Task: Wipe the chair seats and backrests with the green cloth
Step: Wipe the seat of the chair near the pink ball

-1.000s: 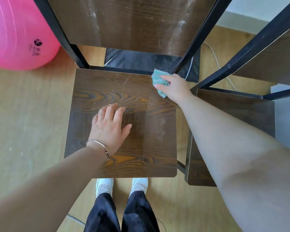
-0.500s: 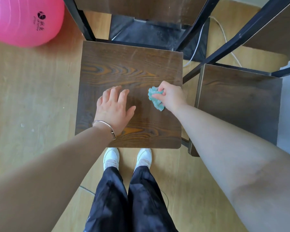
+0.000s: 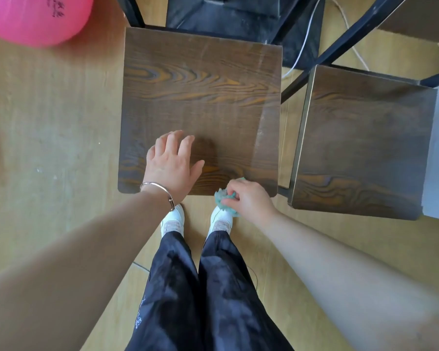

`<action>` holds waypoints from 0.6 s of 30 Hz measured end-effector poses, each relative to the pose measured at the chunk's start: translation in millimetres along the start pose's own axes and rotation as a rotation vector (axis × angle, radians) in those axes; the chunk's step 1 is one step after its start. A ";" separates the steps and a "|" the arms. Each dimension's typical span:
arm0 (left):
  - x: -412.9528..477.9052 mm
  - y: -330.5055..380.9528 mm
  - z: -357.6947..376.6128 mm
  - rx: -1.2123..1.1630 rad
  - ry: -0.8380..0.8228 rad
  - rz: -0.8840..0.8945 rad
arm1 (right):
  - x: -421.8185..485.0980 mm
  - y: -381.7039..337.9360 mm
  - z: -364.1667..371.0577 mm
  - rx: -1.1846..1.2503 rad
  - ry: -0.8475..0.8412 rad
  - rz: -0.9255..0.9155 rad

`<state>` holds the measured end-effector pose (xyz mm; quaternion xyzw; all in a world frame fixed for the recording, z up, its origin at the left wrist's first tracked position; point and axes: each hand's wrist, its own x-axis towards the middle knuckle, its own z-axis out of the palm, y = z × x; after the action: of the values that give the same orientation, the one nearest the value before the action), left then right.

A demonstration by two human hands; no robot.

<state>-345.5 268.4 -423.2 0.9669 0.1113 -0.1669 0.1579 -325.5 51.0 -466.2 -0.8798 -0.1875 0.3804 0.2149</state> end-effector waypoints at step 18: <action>137.4 34.9 -48.2 0.014 0.149 0.112 | 226.3 15.6 -220.7 0.329 0.587 0.473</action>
<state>-195.9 274.9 -420.0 0.9824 0.0671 -0.0864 0.1517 -12.5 97.7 -471.0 -0.9236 0.1524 0.1773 0.3039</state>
